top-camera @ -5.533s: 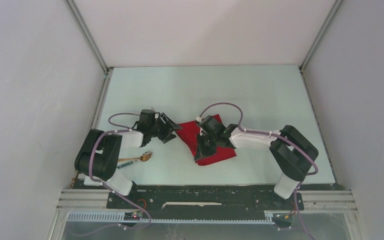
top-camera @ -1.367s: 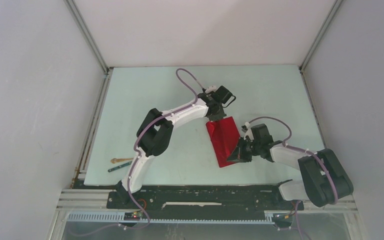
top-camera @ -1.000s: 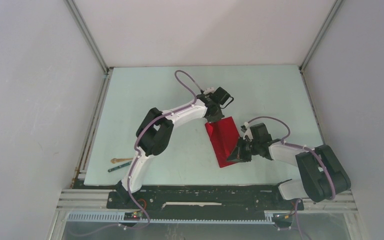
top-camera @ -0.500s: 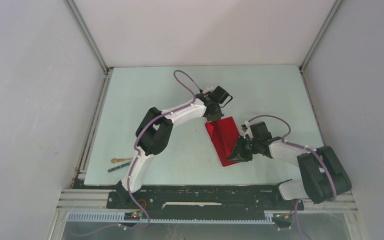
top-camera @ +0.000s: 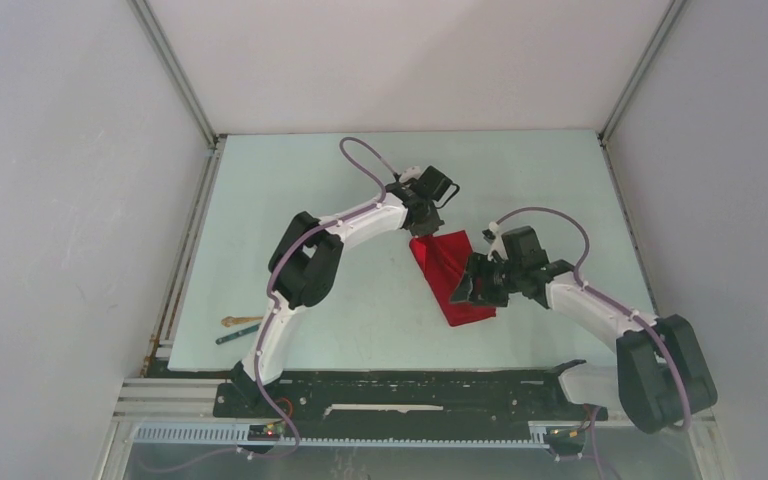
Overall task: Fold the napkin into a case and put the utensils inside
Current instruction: Fold the lower triangle-folded napkin at the center of the board.
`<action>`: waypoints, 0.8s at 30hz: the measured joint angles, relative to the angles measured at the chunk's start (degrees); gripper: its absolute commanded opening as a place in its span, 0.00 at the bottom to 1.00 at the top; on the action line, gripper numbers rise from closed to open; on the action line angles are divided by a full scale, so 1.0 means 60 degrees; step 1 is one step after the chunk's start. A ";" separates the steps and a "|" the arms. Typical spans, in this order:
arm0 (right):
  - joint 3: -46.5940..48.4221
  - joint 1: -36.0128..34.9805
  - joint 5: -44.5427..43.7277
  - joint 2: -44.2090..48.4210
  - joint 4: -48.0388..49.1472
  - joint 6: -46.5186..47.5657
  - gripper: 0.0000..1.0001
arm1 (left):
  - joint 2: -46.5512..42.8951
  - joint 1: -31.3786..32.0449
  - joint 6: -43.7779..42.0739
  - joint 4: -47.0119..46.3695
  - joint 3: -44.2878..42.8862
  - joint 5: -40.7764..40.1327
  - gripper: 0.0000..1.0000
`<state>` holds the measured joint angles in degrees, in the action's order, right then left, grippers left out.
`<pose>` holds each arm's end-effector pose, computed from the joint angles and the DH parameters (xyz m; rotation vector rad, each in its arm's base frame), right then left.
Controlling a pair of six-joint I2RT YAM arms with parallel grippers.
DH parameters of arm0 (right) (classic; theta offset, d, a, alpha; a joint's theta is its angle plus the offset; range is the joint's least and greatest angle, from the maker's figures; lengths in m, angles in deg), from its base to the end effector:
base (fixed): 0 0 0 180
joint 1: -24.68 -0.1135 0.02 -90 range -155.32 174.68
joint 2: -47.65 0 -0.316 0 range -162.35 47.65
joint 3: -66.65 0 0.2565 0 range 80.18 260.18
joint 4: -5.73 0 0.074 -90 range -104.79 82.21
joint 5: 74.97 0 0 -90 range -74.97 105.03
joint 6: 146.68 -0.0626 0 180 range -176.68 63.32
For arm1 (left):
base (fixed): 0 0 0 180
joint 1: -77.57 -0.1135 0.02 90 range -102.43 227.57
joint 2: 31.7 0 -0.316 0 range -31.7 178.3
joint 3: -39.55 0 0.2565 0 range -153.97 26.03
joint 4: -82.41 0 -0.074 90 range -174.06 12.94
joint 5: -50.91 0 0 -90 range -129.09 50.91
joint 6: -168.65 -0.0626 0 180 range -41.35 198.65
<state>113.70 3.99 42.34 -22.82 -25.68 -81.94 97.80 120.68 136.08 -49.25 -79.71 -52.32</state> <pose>0.1998 0.1061 0.2034 -0.0969 2.6200 0.9081 0.4068 -0.3611 0.1966 -0.4073 2.5631 -0.3688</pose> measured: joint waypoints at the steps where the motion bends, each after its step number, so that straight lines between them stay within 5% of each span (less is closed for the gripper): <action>1: 0.0109 -0.0015 -0.0040 -0.0135 -0.0026 0.0058 0.72 | 0.0000 0.0000 -0.0007 -0.0004 0.0000 0.0007 0.00; 12: 0.1122 0.0135 -0.0557 -0.0546 -0.0106 0.0455 0.79 | 0.0000 0.0000 -0.0244 -0.0452 0.0474 0.0259 0.00; 24: 0.2601 0.0707 0.0153 -0.3366 0.1657 0.0514 0.73 | -0.0018 0.0000 -0.0601 -0.0769 0.0718 0.0514 0.00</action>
<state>129.30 8.23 43.26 -43.02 -15.74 -78.85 97.69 120.68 132.47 -53.86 -75.40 -49.24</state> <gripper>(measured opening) 0.756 0.011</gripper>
